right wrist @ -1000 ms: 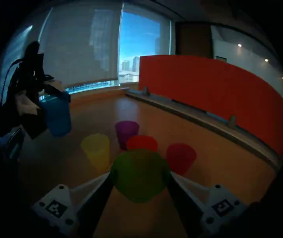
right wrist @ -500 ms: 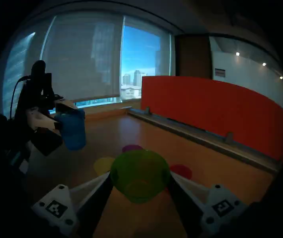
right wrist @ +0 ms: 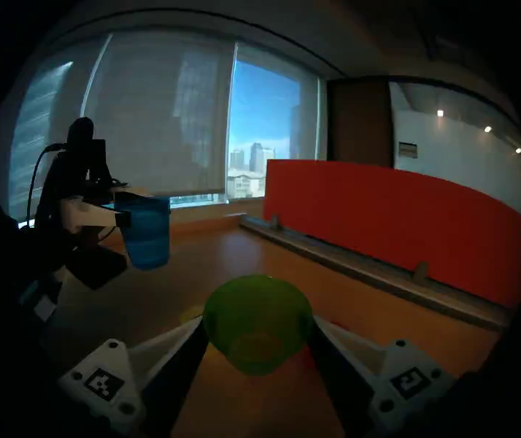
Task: Pour water
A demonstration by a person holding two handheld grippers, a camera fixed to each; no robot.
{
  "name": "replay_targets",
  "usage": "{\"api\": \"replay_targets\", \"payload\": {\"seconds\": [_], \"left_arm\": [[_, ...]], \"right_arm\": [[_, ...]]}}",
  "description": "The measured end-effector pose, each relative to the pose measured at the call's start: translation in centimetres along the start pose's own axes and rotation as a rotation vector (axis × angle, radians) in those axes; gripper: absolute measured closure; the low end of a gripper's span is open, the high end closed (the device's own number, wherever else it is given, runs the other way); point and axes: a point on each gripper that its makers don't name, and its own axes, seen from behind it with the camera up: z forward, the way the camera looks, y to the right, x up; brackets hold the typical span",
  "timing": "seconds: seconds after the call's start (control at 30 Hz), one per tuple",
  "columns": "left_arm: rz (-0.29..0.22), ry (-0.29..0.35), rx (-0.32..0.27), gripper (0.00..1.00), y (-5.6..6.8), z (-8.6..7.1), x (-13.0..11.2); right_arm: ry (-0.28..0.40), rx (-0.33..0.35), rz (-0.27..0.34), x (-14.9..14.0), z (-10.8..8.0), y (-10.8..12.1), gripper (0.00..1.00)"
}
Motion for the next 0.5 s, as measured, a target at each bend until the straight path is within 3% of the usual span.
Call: {"api": "replay_targets", "payload": {"seconds": [0.5], "left_arm": [[0.000, 0.018, 0.012, 0.13, -0.5, 0.2, 1.1]], "right_arm": [[0.061, -0.004, 0.000, 2.0, -0.5, -0.2, 0.08]]}}
